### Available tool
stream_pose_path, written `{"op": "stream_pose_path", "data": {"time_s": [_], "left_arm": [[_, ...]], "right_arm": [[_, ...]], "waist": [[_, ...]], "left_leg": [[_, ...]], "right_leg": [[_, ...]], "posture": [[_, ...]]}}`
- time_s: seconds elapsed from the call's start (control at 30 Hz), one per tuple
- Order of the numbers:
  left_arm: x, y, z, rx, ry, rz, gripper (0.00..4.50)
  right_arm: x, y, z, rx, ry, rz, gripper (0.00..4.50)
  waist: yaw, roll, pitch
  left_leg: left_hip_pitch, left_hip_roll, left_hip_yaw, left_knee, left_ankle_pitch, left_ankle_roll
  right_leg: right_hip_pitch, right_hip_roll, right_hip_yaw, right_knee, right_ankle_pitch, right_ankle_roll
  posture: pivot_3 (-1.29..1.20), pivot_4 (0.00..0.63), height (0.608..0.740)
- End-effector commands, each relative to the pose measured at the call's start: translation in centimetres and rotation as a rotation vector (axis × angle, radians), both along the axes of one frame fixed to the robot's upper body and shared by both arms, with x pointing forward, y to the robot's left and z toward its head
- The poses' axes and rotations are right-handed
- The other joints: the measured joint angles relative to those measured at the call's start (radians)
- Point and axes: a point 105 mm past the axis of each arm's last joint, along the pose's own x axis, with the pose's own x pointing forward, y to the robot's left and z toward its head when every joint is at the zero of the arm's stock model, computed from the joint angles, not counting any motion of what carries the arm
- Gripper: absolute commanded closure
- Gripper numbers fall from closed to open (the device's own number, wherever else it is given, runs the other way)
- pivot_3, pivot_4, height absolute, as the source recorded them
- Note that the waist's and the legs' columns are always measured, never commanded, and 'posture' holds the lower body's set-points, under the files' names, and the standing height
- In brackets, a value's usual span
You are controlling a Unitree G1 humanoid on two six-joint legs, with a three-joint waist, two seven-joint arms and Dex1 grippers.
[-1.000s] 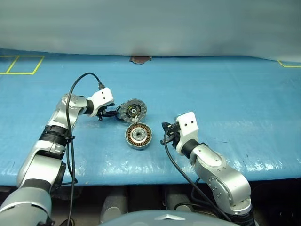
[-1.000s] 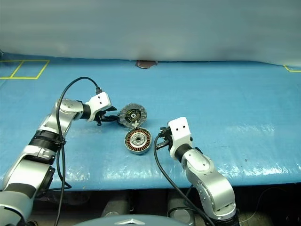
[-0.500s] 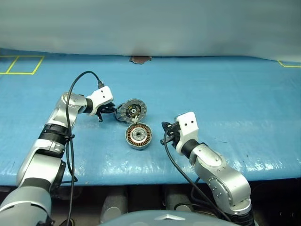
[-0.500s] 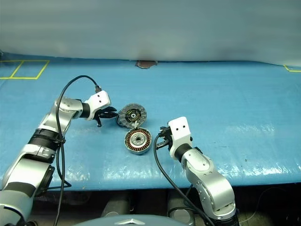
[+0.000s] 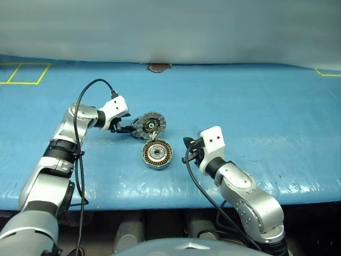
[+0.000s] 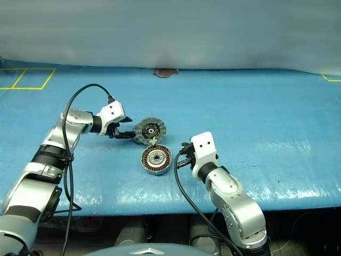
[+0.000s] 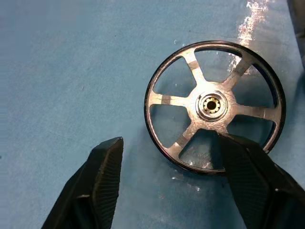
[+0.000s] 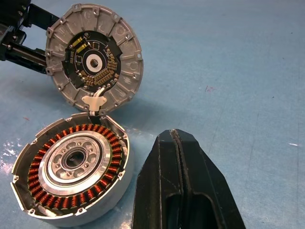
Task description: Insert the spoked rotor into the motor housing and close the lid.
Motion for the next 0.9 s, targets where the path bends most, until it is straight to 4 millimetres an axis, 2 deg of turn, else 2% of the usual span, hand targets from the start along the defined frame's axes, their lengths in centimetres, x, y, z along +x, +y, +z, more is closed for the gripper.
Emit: {"op": "stream_pose_path", "data": {"time_s": [0.03,0.13,0.23,0.3,0.43,0.9], "left_arm": [[0.59,-0.56,1.36,0.002,-0.056,-0.017,1.29],[0.43,-0.78,1.24,-0.005,-0.039,-0.035,1.29],[0.04,-0.89,1.21,0.002,-0.023,-0.078,0.70],[0.13,-0.78,1.24,0.005,-0.023,-0.073,0.05],[0.69,-0.64,1.38,0.019,-0.050,-0.048,0.02],[0.46,-1.23,1.54,-0.045,-0.023,-0.063,0.02]], "right_arm": [[0.09,0.00,1.00,0.014,-0.048,-0.007,4.50],[0.06,-0.10,0.97,0.013,-0.048,-0.014,4.50],[0.03,-0.19,0.93,0.013,-0.048,-0.020,4.50],[0.02,-0.22,0.91,0.013,-0.047,-0.022,4.50],[0.03,-0.24,0.91,0.012,-0.048,-0.024,4.50],[-0.01,-0.24,0.82,0.013,-0.044,-0.025,4.50]], "waist": [[0.000,0.000,0.000],[0.000,0.000,0.000],[0.000,0.000,0.000],[0.000,0.000,0.000],[0.000,0.000,0.000],[0.000,0.000,0.000]], "left_leg": [[0.000,0.000,0.000,0.000,0.000,0.000],[0.000,0.000,0.000,0.000,0.000,0.000],[0.000,0.000,0.000,0.000,0.000,0.000],[0.000,0.000,0.000,0.000,0.000,0.000],[0.000,0.000,0.000,0.000,0.000,0.000],[0.000,0.000,0.000,0.000,0.000,0.000]], "right_leg": [[0.000,0.000,0.000,0.000,0.000,0.000],[0.000,0.000,0.000,0.000,0.000,0.000],[0.000,0.000,0.000,0.000,0.000,0.000],[0.000,0.000,0.000,0.000,0.000,0.000],[0.000,0.000,0.000,0.000,0.000,0.000],[0.000,0.000,0.000,0.000,0.000,0.000]], "posture": [[0.00,0.150,0.740],[0.00,0.150,0.740],[0.00,0.150,0.740],[0.00,0.150,0.740],[0.00,0.150,0.740],[0.00,0.150,0.740]]}}
